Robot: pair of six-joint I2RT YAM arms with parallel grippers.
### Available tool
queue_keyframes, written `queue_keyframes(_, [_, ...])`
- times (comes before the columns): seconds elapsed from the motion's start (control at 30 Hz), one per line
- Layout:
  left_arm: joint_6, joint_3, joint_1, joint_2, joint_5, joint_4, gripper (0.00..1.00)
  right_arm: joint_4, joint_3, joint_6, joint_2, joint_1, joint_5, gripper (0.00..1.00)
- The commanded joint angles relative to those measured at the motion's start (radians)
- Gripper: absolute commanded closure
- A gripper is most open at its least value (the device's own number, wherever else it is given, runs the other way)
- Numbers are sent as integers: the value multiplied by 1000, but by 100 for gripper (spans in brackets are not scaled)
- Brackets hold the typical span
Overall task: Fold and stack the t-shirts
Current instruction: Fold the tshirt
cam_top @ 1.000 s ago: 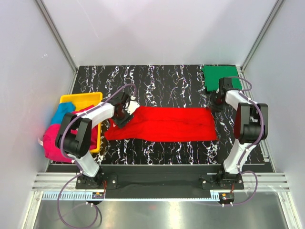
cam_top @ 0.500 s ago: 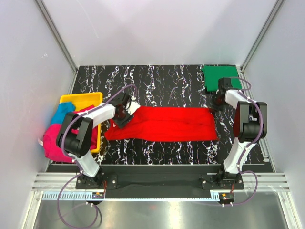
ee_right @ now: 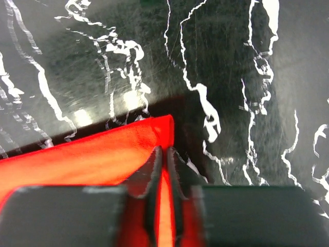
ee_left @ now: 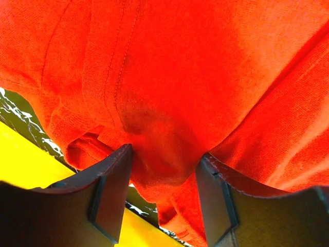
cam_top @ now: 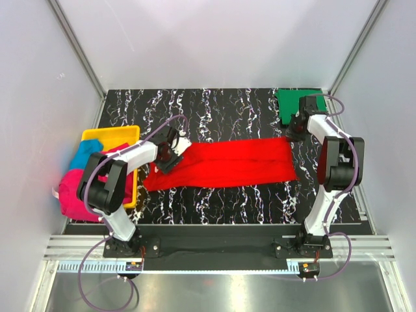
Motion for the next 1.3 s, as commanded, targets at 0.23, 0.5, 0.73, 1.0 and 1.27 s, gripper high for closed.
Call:
queue_keyframes(0.23, [-11, 130, 3, -93, 126, -164, 27, -19, 30, -46, -17, -3, 12, 53])
queue_keyframes(0.5, [-20, 133, 44, -166, 207, -311, 24, -46, -6, -59, -124, -3, 1, 51])
queue_keyframes(0.73, [-31, -50, 43, -173, 36, -245, 21, -35, -7, -65, -88, -1, -20, 49])
queue_keyframes(1.0, [-69, -27, 43, -78, 64, -167, 44, -53, 110, -65, 81, -1, -72, 53])
queue_keyframes(1.27, [-43, 42, 43, 52, -27, -95, 75, -26, -8, -53, 69, -1, -39, 99])
